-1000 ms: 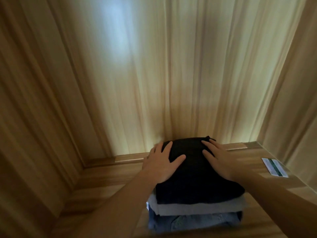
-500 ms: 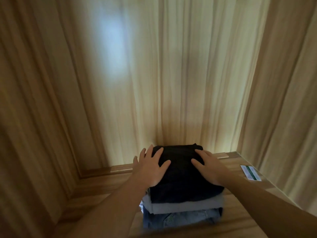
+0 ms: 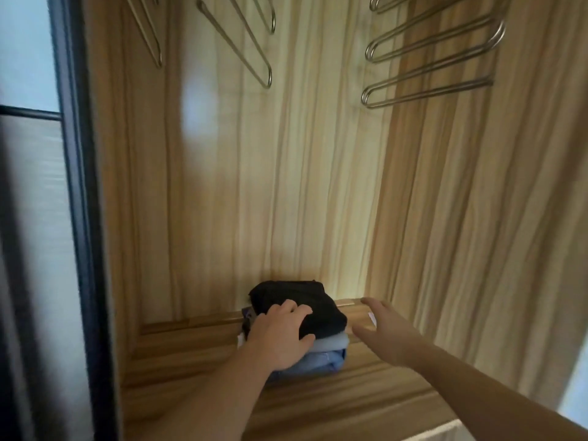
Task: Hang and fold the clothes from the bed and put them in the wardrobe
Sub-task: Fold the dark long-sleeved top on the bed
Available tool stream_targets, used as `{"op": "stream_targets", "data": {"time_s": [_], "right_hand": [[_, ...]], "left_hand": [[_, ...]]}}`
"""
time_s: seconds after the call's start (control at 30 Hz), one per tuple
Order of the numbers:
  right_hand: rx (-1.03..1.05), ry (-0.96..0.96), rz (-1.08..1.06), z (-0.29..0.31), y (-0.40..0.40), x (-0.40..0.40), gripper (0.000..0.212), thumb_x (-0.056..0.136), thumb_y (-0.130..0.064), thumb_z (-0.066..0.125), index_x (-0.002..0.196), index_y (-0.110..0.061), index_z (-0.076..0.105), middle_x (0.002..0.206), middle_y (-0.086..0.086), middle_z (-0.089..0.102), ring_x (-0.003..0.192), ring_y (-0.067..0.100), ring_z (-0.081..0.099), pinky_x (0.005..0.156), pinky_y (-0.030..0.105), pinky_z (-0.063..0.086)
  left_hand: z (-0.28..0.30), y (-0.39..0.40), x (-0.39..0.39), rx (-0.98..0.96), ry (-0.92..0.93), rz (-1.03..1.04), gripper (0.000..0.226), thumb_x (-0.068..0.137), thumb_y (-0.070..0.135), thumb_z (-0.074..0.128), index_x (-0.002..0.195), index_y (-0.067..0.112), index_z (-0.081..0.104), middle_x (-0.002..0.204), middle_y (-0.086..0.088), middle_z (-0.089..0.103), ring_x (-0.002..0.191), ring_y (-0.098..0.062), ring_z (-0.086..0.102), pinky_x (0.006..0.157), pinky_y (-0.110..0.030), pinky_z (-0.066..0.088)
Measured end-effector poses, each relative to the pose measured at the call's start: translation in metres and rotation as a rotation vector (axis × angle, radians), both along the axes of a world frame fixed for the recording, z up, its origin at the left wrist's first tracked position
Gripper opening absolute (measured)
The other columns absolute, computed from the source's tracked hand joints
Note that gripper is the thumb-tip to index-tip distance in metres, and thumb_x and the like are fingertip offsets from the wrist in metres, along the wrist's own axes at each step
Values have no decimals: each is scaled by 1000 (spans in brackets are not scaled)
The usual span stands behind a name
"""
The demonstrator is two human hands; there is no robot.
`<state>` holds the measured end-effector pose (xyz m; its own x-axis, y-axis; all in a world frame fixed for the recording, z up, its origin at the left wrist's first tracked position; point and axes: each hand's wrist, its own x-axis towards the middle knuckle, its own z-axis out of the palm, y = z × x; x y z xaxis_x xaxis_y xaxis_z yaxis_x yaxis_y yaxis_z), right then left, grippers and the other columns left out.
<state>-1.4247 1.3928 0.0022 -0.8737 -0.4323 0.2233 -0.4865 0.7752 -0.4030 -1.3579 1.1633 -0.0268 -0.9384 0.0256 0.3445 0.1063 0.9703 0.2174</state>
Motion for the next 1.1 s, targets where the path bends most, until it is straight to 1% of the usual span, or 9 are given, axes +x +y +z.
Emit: {"op": "stream_targets", "data": {"time_s": [0.17, 0.33, 0.5, 0.57, 0.7, 0.83, 0.9, 1.0, 1.1], "right_hand": [[-6, 15, -10, 9, 18, 57, 73, 83, -54, 52, 147, -30, 29, 151, -1, 35, 134, 22, 40, 107, 40, 38], [-104, 57, 92, -6, 19, 120, 63, 87, -47, 56, 144, -30, 35, 137, -4, 47, 101, 4, 41, 73, 12, 32], [-172, -80, 152, -19, 11, 183, 65, 88, -35, 65, 144, -18, 37, 144, 6, 41, 127, 22, 44, 102, 31, 37], [-176, -76, 168, -16, 5, 205, 66, 88, -34, 64, 146, -17, 35, 143, 6, 42, 125, 21, 46, 99, 28, 39], [-183, -62, 208, -1, -23, 254, 62, 90, -39, 61, 144, -27, 33, 126, -3, 47, 95, 7, 52, 73, 17, 41], [-258, -10, 191, 6, -78, 299, 58, 89, -38, 62, 141, -26, 38, 115, -9, 43, 101, 8, 46, 83, 21, 35], [-405, -130, 143, 2, -118, 324, 54, 88, -35, 64, 136, -24, 43, 115, -9, 49, 103, 10, 51, 84, 23, 38], [-784, -399, 42, 2, -181, 364, 38, 89, -35, 63, 122, -24, 49, 98, -13, 57, 89, 8, 57, 69, 26, 45], [-1046, -488, -84, 2, -225, 392, 35, 88, -29, 63, 117, -18, 48, 97, 4, 61, 88, 19, 60, 83, 43, 54]], "left_hand": [[15, 21, 70, -1, 44, -19, 48, 93, 52, 46, 137, 38, 37, 131, 11, 46, 108, -8, 47, 84, -27, 42], [16, 41, 152, -75, -26, 59, 44, 91, 50, 48, 133, 37, 41, 125, 9, 48, 110, -14, 51, 88, -37, 49], [21, 35, 220, -172, -64, 39, 43, 91, 50, 46, 132, 35, 40, 126, 6, 46, 113, -18, 48, 85, -37, 47], [25, 25, 244, -186, -52, 42, 43, 90, 49, 44, 131, 38, 39, 126, 8, 46, 114, -17, 47, 86, -37, 47], [39, -7, 286, -202, -11, 73, 43, 91, 47, 44, 132, 38, 38, 131, 8, 45, 118, -18, 46, 91, -36, 44], [58, -37, 333, -376, 93, 28, 38, 92, 36, 45, 129, 31, 49, 129, 4, 53, 121, -18, 45, 101, -39, 38], [63, -58, 357, -479, 204, -45, 36, 89, 31, 44, 122, 26, 57, 121, 3, 58, 119, -19, 48, 103, -39, 36], [81, -98, 385, -632, 308, -120, 37, 82, 29, 45, 114, 22, 63, 114, 0, 60, 117, -23, 51, 103, -40, 37], [94, -132, 402, -782, 260, -124, 41, 80, 28, 54, 120, 22, 60, 128, -3, 53, 130, -26, 41, 110, -43, 28]]}}
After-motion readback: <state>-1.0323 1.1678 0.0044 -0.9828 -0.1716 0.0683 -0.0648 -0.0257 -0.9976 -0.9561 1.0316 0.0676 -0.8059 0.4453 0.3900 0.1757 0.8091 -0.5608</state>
